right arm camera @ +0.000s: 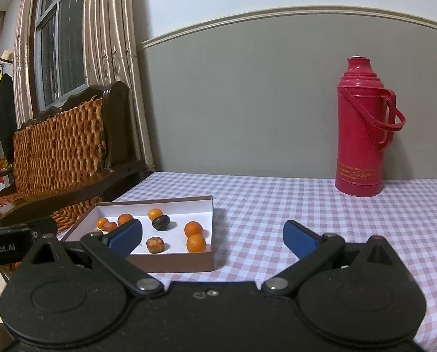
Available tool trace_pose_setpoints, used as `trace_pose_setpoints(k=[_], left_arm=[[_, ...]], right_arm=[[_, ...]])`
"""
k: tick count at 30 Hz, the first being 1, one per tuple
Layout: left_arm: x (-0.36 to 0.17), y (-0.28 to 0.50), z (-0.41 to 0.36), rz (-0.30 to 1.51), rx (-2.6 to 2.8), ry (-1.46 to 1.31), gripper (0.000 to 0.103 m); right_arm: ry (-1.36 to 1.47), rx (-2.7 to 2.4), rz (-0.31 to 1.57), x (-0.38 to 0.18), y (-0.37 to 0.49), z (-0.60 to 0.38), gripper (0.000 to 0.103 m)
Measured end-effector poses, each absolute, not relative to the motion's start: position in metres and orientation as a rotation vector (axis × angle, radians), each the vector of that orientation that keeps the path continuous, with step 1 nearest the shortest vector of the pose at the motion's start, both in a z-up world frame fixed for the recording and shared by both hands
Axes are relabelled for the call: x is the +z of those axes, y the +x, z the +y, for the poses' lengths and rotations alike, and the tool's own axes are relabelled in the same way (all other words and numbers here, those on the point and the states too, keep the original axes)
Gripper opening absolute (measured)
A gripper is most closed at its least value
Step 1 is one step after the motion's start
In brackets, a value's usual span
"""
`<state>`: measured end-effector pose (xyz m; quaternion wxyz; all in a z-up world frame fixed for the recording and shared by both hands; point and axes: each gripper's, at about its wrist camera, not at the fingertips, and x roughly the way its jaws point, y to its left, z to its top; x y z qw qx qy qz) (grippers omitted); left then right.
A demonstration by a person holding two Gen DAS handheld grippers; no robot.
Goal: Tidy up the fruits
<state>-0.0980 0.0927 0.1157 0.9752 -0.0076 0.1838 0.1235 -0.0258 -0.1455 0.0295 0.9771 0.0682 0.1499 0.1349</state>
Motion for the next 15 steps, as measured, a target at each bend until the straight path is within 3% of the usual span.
trace_pose_setpoints(k=[15], left_arm=[[0.1147,-0.0992,0.0925,0.365,0.246,-0.016,0.103]], right_arm=[[0.132,0.281,0.302,0.0291,-0.0268,-0.1432,0.097]])
